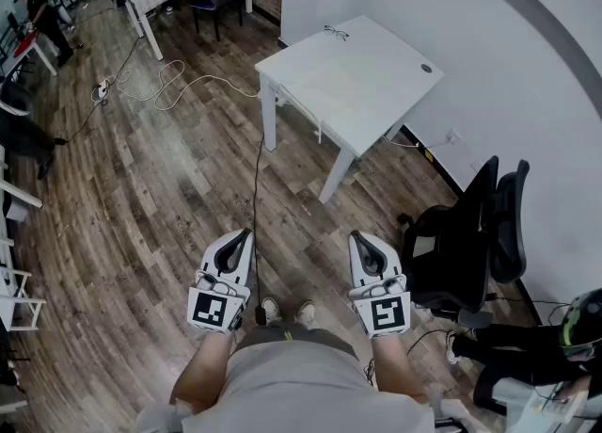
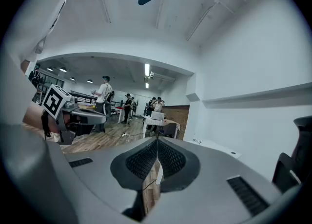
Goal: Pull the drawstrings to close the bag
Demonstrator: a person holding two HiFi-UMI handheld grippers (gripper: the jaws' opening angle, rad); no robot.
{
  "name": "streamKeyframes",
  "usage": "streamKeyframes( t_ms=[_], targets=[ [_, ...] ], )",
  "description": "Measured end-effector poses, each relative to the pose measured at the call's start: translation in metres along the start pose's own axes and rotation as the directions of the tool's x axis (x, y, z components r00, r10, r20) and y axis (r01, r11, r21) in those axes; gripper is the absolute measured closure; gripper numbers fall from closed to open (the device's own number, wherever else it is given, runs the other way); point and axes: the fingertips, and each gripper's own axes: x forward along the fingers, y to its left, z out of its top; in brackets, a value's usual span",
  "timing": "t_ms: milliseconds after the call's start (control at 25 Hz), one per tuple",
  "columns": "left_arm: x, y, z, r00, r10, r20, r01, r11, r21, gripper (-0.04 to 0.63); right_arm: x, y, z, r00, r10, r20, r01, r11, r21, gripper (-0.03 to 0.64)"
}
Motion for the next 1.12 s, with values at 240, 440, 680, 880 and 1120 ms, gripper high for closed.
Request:
streamKeyframes(
  t_ms=[240,440,680,880,1120],
  targets=[
    [-0.009,0.008,-0.007,1.0,0.003,-0.013,-0.004,1.0,-0.012,0.578,0.003,0.004,-0.009,0.999,0.0,-0.043,0.003,0.998,0.067,0.58],
    [-0.025,0.03,-0.01,1.0,0.012,-0.022,-0.013,0.999,-0.034,0.578,0.016,0.022,0.002,0.998,0.001,-0.06,0.001,1.0,0.027,0.58],
    [-0.028,0.059,-0.014,1.0,-0.018,0.011,0.018,1.0,-0.025,0.578,0.032,0.039,0.0,0.996,-0.04,-0.074,0.04,0.999,-0.001,0.58],
    [-0.023,0.072,-0.025,0.999,-0.04,-0.004,0.04,0.998,-0.045,0.578,0.039,0.036,-0.017,0.988,-0.082,-0.128,0.086,0.996,0.02,0.58],
    [0.008,0.092,-0.041,0.998,-0.053,-0.039,0.05,0.996,-0.069,0.578,0.075,0.024,-0.032,0.988,-0.08,-0.135,0.084,0.996,0.023,0.58]
  ],
)
